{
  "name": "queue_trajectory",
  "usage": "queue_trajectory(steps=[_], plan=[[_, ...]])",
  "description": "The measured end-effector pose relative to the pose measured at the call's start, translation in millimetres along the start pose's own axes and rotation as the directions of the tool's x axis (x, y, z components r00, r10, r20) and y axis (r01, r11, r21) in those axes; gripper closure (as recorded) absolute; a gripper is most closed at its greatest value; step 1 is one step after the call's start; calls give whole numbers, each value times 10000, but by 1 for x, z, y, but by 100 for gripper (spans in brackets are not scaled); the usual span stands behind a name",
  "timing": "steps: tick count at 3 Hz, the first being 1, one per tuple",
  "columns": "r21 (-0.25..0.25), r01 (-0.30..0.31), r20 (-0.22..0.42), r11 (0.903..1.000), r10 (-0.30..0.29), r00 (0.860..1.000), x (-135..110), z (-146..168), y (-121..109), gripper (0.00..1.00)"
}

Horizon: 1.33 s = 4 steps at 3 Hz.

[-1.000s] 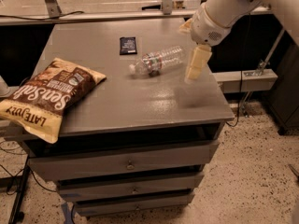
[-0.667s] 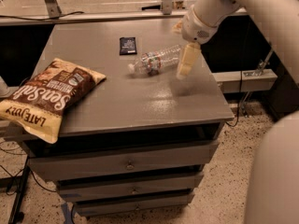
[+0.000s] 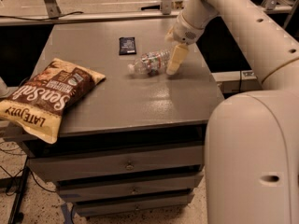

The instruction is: Pick water bottle

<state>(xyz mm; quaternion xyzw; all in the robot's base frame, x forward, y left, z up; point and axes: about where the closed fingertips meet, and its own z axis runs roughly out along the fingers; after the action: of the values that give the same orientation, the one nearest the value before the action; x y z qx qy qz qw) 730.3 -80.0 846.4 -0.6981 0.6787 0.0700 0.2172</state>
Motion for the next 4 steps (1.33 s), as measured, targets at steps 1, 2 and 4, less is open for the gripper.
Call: queue_trajectory(steps=[1, 2, 4], plan=[[-230, -399, -147, 9989, 396, 9991, 3, 12, -2, 42], [-228, -804, -191, 9965, 799, 9966, 0, -2, 0, 65], [-70, -1300, 936, 9915, 1300, 9871, -43, -87, 35, 100]])
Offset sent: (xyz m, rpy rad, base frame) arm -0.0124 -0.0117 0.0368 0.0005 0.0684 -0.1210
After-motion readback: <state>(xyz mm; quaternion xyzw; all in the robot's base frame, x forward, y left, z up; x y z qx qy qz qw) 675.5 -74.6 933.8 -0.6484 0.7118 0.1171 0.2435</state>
